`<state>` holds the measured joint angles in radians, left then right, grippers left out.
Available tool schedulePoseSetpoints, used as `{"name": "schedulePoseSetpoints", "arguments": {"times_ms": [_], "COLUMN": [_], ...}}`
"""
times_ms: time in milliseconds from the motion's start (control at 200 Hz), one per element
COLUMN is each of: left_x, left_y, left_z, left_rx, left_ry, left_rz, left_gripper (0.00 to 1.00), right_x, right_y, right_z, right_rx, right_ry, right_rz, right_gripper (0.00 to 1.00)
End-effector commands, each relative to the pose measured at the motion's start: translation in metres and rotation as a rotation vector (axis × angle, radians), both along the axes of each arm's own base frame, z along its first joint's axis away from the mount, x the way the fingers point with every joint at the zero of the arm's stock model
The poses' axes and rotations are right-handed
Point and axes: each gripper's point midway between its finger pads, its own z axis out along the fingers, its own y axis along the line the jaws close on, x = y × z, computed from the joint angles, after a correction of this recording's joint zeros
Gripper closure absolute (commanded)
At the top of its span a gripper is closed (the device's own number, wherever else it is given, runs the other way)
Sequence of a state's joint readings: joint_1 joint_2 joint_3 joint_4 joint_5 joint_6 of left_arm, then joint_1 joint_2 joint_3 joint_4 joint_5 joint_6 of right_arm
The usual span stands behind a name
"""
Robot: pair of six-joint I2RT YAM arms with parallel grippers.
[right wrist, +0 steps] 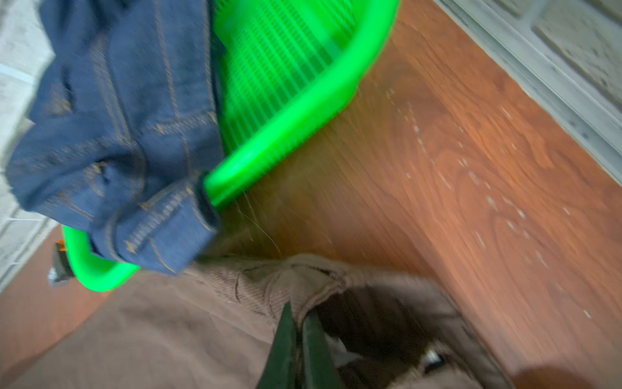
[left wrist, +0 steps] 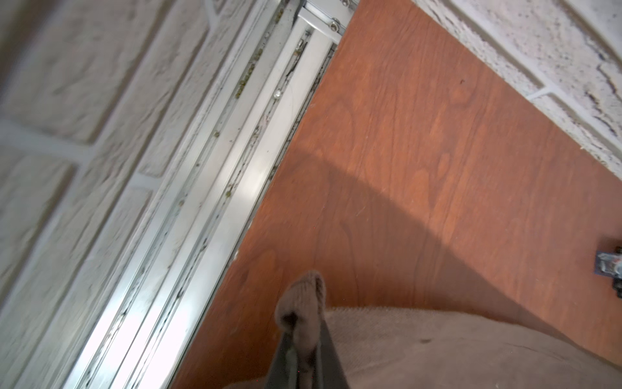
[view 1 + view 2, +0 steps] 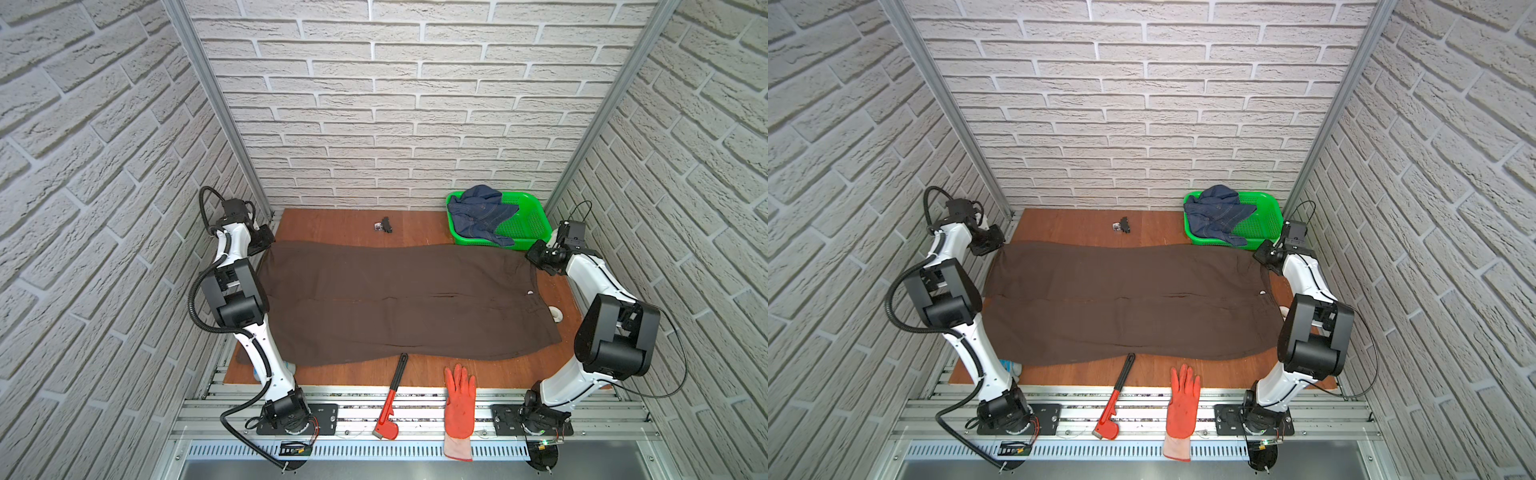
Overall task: Fold and stack the trousers
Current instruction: Fold the trousers at the center of the table.
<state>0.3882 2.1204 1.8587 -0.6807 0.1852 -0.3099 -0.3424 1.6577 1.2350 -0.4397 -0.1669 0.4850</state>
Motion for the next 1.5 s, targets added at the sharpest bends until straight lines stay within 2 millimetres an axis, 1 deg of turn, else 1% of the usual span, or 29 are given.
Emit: {"name": "schedulePoseSetpoints", "arguments": {"times_ms": [0,130,230,320,430,575,650,725,770,805,825,840,880,910,930,940,955,1015,1095,1150,1195,1255,1315,1325,1345,1360,1390,1400,1495], "left_x": [-0.008,-0.038,-0.063,-0.074,-0.076,-0.074,-0.066,-0.05,-0.037,-0.025,-0.019,-0.015,-0.001,0.008,0.014,0.017,0.022,0.039,0.057,0.066,0.068,0.067,0.058,0.056,0.052,0.047,0.039,0.036,-0.002], "left_y": [0.01,0.02,0.031,0.037,0.045,0.066,0.077,0.083,0.083,0.083,0.084,0.084,0.084,0.082,0.081,0.081,0.08,0.077,0.073,0.069,0.066,0.061,0.056,0.055,0.054,0.052,0.051,0.051,0.05], "left_z": [0.027,0.03,0.03,0.03,0.037,0.052,0.063,0.072,0.077,0.085,0.083,0.09,0.094,0.102,0.101,0.106,0.105,0.115,0.121,0.12,0.119,0.114,0.111,0.106,0.11,0.106,0.108,0.103,0.097], "left_rx": [0.022,0.028,0.05,0.03,0.028,0.033,0.022,0.005,-0.023,-0.04,-0.05,-0.05,-0.056,-0.056,-0.061,-0.058,-0.061,-0.062,-0.076,-0.098,-0.116,-0.126,-0.129,-0.135,-0.132,-0.135,-0.132,-0.135,-0.141], "left_ry": [-0.082,-0.089,-0.086,-0.093,-0.106,-0.158,-0.198,-0.236,-0.263,-0.294,-0.295,-0.313,-0.326,-0.345,-0.345,-0.355,-0.354,-0.376,-0.39,-0.395,-0.393,-0.381,-0.376,-0.367,-0.377,-0.369,-0.38,-0.372,-0.373], "left_rz": [0.043,0.117,0.193,0.235,0.259,0.305,0.319,0.31,0.297,0.282,0.277,0.271,0.255,0.235,0.226,0.22,0.213,0.185,0.156,0.145,0.141,0.134,0.128,0.129,0.129,0.132,0.135,0.14,0.185], "left_gripper": [1.0,1.0,1.0,1.0,1.0,1.0,1.0,1.0,1.0,1.0,1.0,1.0,1.0,1.0,1.0,1.0,1.0,1.0,1.0,1.0,1.0,1.0,1.0,1.0,1.0,1.0,1.0,1.0,1.0], "right_x": [-0.025,-0.047,-0.064,-0.069,-0.06,-0.03,-0.012,0.009,0.022,0.032,0.038,0.042,0.054,0.061,0.066,0.069,0.073,0.087,0.1,0.106,0.108,0.106,0.1,0.099,0.095,0.094,0.088,0.086,0.066], "right_y": [-0.008,-0.013,-0.018,-0.019,-0.021,-0.026,-0.028,-0.029,-0.029,-0.03,-0.03,-0.031,-0.031,-0.032,-0.033,-0.033,-0.033,-0.035,-0.038,-0.04,-0.04,-0.039,-0.037,-0.036,-0.035,-0.035,-0.034,-0.034,-0.036], "right_z": [0.013,0.028,0.029,0.032,0.046,0.082,0.101,0.118,0.128,0.135,0.139,0.141,0.149,0.153,0.157,0.157,0.16,0.167,0.171,0.171,0.168,0.164,0.158,0.156,0.155,0.153,0.15,0.149,0.139], "right_rx": [-0.079,-0.13,-0.151,-0.148,-0.146,-0.127,-0.115,-0.107,-0.098,-0.089,-0.087,-0.085,-0.087,-0.087,-0.085,-0.084,-0.083,-0.08,-0.085,-0.093,-0.093,-0.093,-0.098,-0.098,-0.104,-0.107,-0.115,-0.118,-0.158], "right_ry": [0.029,0.03,0.061,0.045,-0.012,-0.13,-0.188,-0.246,-0.286,-0.311,-0.326,-0.334,-0.357,-0.371,-0.382,-0.387,-0.396,-0.422,-0.436,-0.438,-0.433,-0.422,-0.406,-0.403,-0.399,-0.398,-0.392,-0.389,-0.365], "right_rz": [-0.032,-0.061,-0.098,-0.109,-0.116,-0.13,-0.129,-0.121,-0.112,-0.112,-0.11,-0.109,-0.107,-0.108,-0.109,-0.109,-0.105,-0.103,-0.101,-0.099,-0.096,-0.085,-0.077,-0.075,-0.071,-0.069,-0.067,-0.068,-0.078], "right_gripper": [0.95,0.95,0.95,0.94,0.94,0.94,0.94,0.95,0.94,0.95,0.94,0.94,0.95,0.94,0.95,0.94,0.94,0.94,0.95,0.95,0.94,0.95,0.94,0.95,0.94,0.95,0.94,0.95,0.94]}}
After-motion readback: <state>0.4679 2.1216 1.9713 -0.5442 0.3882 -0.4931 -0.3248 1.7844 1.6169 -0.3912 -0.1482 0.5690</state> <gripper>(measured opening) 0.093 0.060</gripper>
